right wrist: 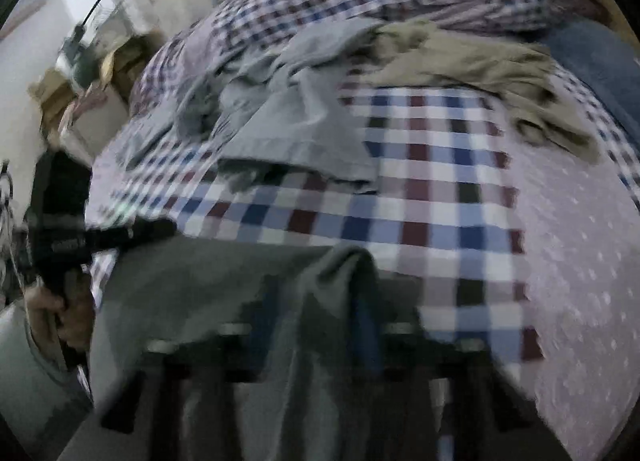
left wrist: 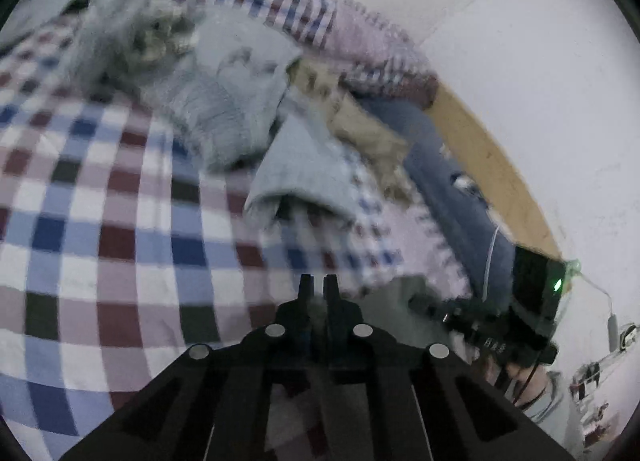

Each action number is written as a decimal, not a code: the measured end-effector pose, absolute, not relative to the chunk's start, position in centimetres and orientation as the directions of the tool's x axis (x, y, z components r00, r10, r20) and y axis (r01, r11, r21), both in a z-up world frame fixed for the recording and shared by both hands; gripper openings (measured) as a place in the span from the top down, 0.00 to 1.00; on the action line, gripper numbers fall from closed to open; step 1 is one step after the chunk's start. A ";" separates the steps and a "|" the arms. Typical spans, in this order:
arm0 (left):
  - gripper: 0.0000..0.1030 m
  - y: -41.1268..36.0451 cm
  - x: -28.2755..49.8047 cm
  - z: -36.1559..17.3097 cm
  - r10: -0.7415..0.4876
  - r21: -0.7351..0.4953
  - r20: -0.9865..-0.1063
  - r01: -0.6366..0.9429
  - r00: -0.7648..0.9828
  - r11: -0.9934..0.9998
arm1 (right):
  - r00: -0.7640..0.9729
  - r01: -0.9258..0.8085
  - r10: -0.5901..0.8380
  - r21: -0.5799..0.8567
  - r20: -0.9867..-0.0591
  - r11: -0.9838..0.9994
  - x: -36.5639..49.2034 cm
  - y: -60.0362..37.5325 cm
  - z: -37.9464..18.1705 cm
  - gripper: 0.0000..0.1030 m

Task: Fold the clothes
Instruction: 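Lower the green t-shirt onto the checked sheet with both tools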

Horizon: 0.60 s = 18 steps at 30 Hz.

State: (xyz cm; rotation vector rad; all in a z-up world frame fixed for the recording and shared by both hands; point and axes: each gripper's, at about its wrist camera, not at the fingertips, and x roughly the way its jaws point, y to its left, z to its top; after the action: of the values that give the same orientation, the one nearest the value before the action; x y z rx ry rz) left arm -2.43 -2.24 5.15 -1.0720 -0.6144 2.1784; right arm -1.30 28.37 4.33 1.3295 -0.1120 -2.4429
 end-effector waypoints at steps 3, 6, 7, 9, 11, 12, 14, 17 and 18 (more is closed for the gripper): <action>1.00 -3.4 -3.0 6.0 0.648 -0.601 -0.531 -0.296 -0.546 -0.742 | -0.532 0.254 -0.334 0.229 -0.778 -0.940 -1.4 29.0 4.8 0.95; 1.00 -4.8 -4.5 3.5 0.599 -0.605 -0.602 -0.188 -0.527 -0.774 | -0.568 0.237 -0.321 0.223 -0.758 -0.945 -1.4 29.5 5.2 0.95; 1.00 -4.7 -4.5 3.0 0.614 -0.618 -0.611 -0.183 -0.500 -0.764 | -0.578 0.219 -0.307 0.219 -0.756 -0.951 -1.6 29.9 5.0 0.95; 0.95 -4.5 -4.6 1.9 0.642 -0.645 -0.624 -0.171 -0.445 -0.745 | -0.589 0.124 -0.240 0.207 -0.772 -0.970 -2.3 31.2 3.2 0.95; 0.75 -4.4 -4.6 0.8 0.669 -0.670 -0.634 -0.157 -0.387 -0.726 | -0.592 0.094 -0.217 0.200 -0.776 -0.975 -2.6 31.7 2.3 0.95; 0.53 -4.0 -4.5 0.7 0.700 -0.690 -0.619 -0.178 -0.356 -0.701 | -0.580 0.094 -0.230 0.215 -0.782 -0.972 -2.7 31.9 1.9 0.95; 0.41 -3.0 -4.1 1.1 0.738 -0.705 -0.588 -0.239 -0.331 -0.668 | -0.555 0.101 -0.263 0.251 -0.789 -0.963 -2.9 32.2 1.3 0.95; 0.41 -2.2 -4.0 1.3 0.766 -0.726 -0.558 -0.258 -0.320 -0.637 | -0.550 0.089 -0.290 0.290 -0.783 -0.953 -2.7 33.0 0.7 0.94; 0.41 -2.1 -4.1 1.3 0.771 -0.733 -0.554 -0.255 -0.314 -0.631 | -0.548 0.084 -0.296 0.301 -0.782 -0.950 -2.6 33.3 0.5 0.93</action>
State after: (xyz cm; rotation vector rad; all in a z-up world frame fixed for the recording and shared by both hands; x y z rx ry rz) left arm -4.09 -2.06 1.26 -1.2526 -0.7003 1.9945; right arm -2.59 33.27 0.49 1.3600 -0.3370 -2.5656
